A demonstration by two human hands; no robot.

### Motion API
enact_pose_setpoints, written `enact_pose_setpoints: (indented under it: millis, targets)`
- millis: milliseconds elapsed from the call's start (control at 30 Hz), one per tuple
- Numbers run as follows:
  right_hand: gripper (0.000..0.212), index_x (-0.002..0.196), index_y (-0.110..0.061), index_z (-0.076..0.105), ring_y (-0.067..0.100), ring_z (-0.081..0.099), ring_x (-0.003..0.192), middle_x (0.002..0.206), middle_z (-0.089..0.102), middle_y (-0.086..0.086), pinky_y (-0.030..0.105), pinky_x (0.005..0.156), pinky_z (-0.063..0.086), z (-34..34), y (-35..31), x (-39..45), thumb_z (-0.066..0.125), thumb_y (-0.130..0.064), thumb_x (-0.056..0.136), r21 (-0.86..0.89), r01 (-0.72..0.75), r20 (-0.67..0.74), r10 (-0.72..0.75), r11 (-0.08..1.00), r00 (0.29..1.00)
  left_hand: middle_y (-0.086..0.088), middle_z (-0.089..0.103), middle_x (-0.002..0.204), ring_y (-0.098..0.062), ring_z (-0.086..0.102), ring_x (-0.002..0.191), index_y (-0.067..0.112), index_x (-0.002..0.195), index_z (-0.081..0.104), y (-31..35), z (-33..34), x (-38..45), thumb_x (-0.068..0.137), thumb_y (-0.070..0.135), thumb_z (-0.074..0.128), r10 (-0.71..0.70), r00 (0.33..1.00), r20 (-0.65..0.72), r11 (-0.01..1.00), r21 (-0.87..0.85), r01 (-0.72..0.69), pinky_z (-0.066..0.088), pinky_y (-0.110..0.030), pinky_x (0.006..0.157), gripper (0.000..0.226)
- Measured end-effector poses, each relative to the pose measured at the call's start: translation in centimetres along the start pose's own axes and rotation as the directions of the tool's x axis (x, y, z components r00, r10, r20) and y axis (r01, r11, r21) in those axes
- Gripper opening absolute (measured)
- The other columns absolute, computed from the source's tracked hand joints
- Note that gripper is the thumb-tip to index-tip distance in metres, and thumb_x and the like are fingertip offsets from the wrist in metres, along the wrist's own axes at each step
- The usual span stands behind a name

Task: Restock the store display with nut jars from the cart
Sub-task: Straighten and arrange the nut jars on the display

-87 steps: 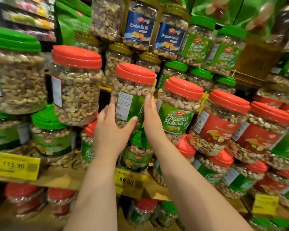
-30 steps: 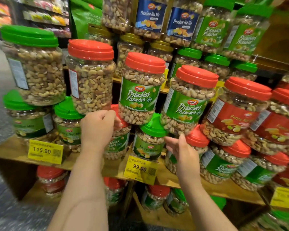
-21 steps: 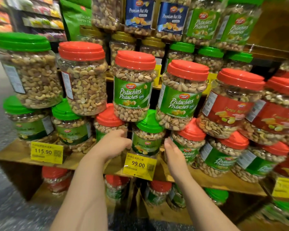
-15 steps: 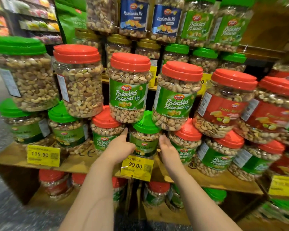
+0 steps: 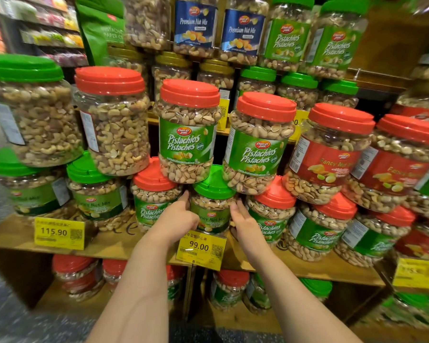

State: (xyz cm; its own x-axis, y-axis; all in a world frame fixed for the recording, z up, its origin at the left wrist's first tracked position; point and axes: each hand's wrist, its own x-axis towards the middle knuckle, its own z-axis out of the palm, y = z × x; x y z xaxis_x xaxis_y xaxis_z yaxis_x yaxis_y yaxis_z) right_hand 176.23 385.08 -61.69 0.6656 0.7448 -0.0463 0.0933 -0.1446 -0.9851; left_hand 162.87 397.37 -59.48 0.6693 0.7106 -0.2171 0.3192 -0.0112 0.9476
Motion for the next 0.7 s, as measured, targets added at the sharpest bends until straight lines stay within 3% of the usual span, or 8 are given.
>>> enact_pose_setpoints:
  millis: [100,233,333,433,467,567,700]
  targets:
    - [0.096,0.159,-0.032,0.029,0.019,0.03,0.151,0.165,0.028,-0.009,0.046,0.124,0.028,0.1,0.0,0.0,0.048,-0.077,0.077,-0.001,-0.026,0.006,0.026,1.0,1.0,-0.007,0.034,0.163,-0.013,0.046,0.12,0.022,0.164,0.012,-0.1,-0.1,0.1,0.048,0.01,0.056,-0.002,1.0,-0.004,1.0,0.013,0.002,0.048,-0.048,0.108,0.125]
    - [0.106,0.16,-0.035,0.025,0.019,0.027,0.152,0.166,0.025,-0.01,0.048,0.125,0.025,0.0,0.1,-0.1,0.049,-0.084,0.069,-0.006,-0.031,0.013,0.031,1.0,0.999,-0.006,0.031,0.165,-0.014,0.046,0.121,0.023,0.164,0.011,-0.2,-0.2,0.1,0.048,0.009,0.056,-0.002,1.0,0.003,1.0,0.005,0.002,0.049,-0.048,0.107,0.125]
    - [0.082,0.16,-0.035,0.023,0.019,0.024,0.153,0.166,0.023,-0.011,0.048,0.126,0.022,-0.1,0.2,-0.3,0.047,-0.071,0.091,-0.025,-0.032,0.03,0.033,0.999,0.999,-0.005,0.029,0.166,-0.011,0.044,0.123,0.023,0.164,0.01,-0.2,-0.2,0.0,0.048,0.007,0.054,0.001,1.0,0.016,1.0,0.011,-0.001,0.049,-0.046,0.108,0.125]
    - [0.062,0.16,-0.031,0.027,0.016,0.026,0.152,0.165,0.027,-0.011,0.044,0.126,0.021,-0.4,0.8,-0.3,0.037,-0.056,0.104,-0.072,-0.049,0.021,0.05,0.996,0.998,-0.001,0.028,0.166,-0.006,0.053,0.106,0.027,0.164,0.01,-0.3,-0.5,-0.2,0.049,0.007,0.054,-0.007,0.999,0.032,0.999,0.044,0.005,0.048,-0.05,0.108,0.124]
    - [0.059,0.16,-0.029,0.028,0.016,0.027,0.152,0.165,0.028,-0.01,0.043,0.126,0.022,-0.3,1.1,-0.5,0.035,-0.053,0.106,-0.104,-0.046,0.014,0.048,0.994,0.999,0.0,0.028,0.166,-0.006,0.055,0.108,0.028,0.164,0.01,-0.4,-0.6,-0.2,0.05,0.007,0.054,-0.008,0.999,0.035,0.998,0.06,0.006,0.048,-0.051,0.109,0.124]
    - [0.057,0.157,-0.021,0.036,0.018,0.036,0.148,0.162,0.038,-0.002,0.042,0.123,0.028,0.4,1.8,-1.2,0.034,-0.05,0.107,-0.101,-0.065,-0.016,0.064,0.993,0.998,0.0,0.029,0.166,-0.019,0.044,0.139,0.031,0.163,0.009,-0.4,-0.5,-0.7,0.059,0.004,0.057,-0.021,0.999,0.04,0.994,0.104,0.016,0.045,-0.047,0.111,0.118]
    - [0.062,0.152,-0.017,0.044,0.023,0.046,0.142,0.153,0.05,0.004,0.044,0.119,0.036,1.6,2.1,-2.1,0.036,-0.056,0.105,0.002,-0.115,-0.016,0.115,0.993,0.993,0.004,0.03,0.165,-0.018,0.045,0.128,0.035,0.163,0.007,-0.2,-0.1,-1.1,0.074,-0.004,0.055,-0.024,0.999,0.027,0.994,0.108,0.021,0.05,-0.046,0.103,0.109]
